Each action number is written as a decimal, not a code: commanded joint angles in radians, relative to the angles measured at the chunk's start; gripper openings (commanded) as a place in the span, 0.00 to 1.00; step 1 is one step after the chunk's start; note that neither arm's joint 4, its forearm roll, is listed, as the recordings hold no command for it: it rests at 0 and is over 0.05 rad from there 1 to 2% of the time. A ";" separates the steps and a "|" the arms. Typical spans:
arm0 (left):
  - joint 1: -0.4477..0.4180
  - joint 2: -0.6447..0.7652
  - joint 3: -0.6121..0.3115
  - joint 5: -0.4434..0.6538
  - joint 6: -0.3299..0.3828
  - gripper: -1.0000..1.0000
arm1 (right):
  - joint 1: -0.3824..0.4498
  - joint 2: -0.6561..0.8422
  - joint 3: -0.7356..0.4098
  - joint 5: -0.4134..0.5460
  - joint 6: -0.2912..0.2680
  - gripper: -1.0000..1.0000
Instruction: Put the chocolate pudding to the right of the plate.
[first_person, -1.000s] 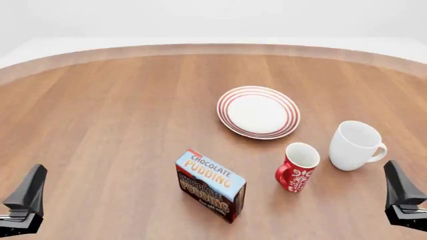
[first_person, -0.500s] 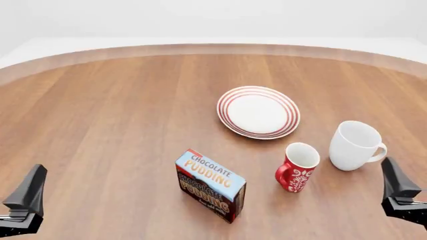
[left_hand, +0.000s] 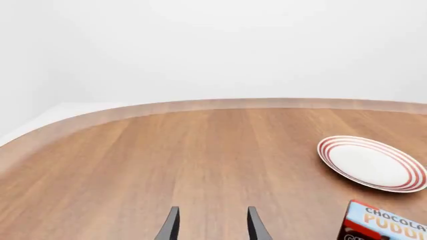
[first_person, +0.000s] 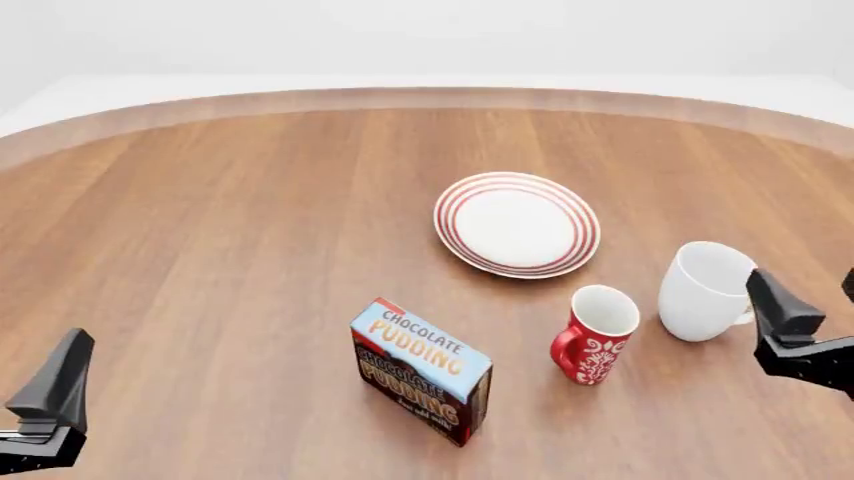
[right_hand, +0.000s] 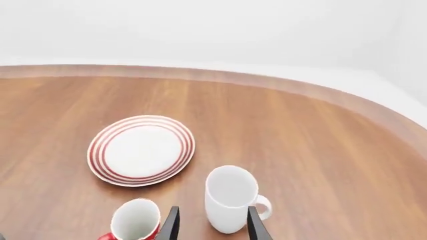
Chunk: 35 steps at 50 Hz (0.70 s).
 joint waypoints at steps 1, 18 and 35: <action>0.000 0.000 0.000 0.000 0.000 1.00 | 0.056 0.112 -0.134 0.084 -0.043 1.00; 0.000 0.000 0.000 0.000 0.000 1.00 | 0.110 0.073 -0.398 0.360 -0.059 1.00; 0.000 0.000 0.000 0.000 0.000 1.00 | 0.216 0.222 -0.569 0.589 -0.043 1.00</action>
